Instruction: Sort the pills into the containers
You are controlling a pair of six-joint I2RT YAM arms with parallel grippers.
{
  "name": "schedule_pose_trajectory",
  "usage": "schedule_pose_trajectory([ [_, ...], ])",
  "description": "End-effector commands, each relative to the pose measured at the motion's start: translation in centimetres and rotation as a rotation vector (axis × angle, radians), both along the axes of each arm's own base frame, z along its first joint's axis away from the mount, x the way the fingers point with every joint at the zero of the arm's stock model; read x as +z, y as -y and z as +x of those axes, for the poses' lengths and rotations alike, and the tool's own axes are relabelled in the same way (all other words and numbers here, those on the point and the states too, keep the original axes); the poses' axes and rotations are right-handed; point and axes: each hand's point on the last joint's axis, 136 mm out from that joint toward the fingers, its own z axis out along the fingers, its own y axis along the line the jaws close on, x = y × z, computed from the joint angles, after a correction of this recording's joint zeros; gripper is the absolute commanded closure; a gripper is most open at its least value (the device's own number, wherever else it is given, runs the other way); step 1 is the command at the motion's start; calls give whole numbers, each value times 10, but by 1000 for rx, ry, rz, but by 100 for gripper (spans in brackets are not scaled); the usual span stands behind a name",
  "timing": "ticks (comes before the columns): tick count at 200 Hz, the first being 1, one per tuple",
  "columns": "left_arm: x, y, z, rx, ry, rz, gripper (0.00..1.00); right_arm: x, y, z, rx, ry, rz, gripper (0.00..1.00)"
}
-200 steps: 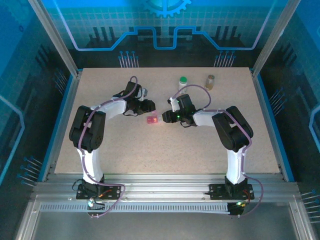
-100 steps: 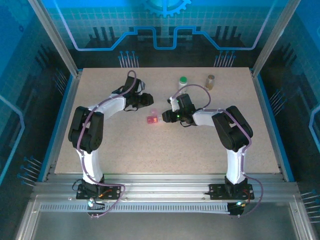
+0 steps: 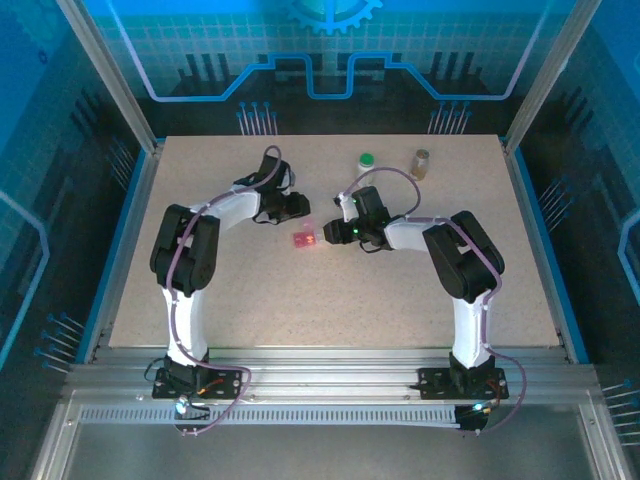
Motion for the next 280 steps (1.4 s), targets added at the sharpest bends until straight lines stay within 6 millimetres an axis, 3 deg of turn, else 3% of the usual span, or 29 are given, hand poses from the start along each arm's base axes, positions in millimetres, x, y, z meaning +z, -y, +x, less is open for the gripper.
schedule_pose_trajectory([
  [1,0,3,-8,-38,-10,29,59,-31,8,-11,-9,-85,-71,55],
  [126,20,12,-50,-91,32,56,59,-34,13,-11,-37,-100,-89,55],
  [280,-20,15,-76,-170,-16,177,60,-37,14,-12,-40,-113,-94,55],
])
